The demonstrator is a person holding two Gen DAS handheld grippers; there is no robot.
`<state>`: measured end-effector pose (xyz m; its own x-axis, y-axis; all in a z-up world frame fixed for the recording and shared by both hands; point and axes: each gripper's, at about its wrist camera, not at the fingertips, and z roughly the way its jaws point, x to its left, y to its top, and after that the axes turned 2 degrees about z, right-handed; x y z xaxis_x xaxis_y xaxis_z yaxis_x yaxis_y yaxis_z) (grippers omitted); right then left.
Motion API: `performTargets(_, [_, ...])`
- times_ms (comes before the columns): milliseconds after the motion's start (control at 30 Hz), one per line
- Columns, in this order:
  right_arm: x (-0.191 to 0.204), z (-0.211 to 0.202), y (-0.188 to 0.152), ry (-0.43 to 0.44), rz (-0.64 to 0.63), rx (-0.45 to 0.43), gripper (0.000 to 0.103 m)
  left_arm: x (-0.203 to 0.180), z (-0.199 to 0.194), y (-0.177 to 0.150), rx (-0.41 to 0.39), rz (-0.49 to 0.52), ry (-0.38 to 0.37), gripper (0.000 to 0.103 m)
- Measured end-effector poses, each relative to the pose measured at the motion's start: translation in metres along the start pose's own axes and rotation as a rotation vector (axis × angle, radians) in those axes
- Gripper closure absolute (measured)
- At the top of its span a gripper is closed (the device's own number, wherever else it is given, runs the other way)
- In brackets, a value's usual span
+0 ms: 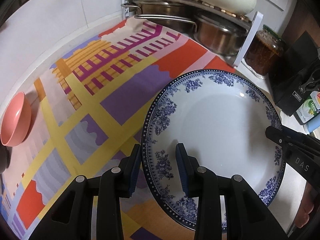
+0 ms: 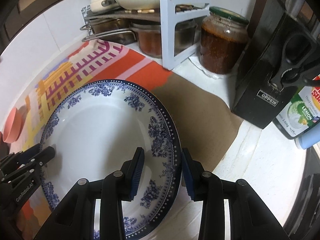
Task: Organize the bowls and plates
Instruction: 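Carry the plate with the right gripper back over the placed plate, then lower the plate onto the placed plate and open the right gripper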
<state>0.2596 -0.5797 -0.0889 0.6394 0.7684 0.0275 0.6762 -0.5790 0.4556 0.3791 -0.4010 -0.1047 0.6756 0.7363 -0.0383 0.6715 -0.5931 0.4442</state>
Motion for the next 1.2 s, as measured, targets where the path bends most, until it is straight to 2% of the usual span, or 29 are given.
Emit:
performTargets(700, [-0.004,0.020,-0.002,0.014,0.017,0.038,0.065,-0.007,0.012,0.001,0.007,0.030,0.041,0.067])
performTargets(833, [-0.004,0.023,-0.003,0.016,0.010,0.043,0.064,-0.009,0.014,0.002,0.015,0.050,0.033,0.060])
performTargets(1033, [-0.003,0.024,-0.005,0.014,-0.007,0.032,0.063,-0.011,0.007,0.004,-0.014,0.067,0.035,0.049])
performTargets(1133, [-0.003,0.019,-0.004,0.008,-0.008,0.010,0.054,-0.009,0.003,0.005,-0.021,0.060,0.032,0.049])
performTargets(1200, [-0.003,0.015,-0.004,0.004,-0.012,-0.004,0.054,-0.008,0.000,0.004,-0.020,0.052,0.025,0.049])
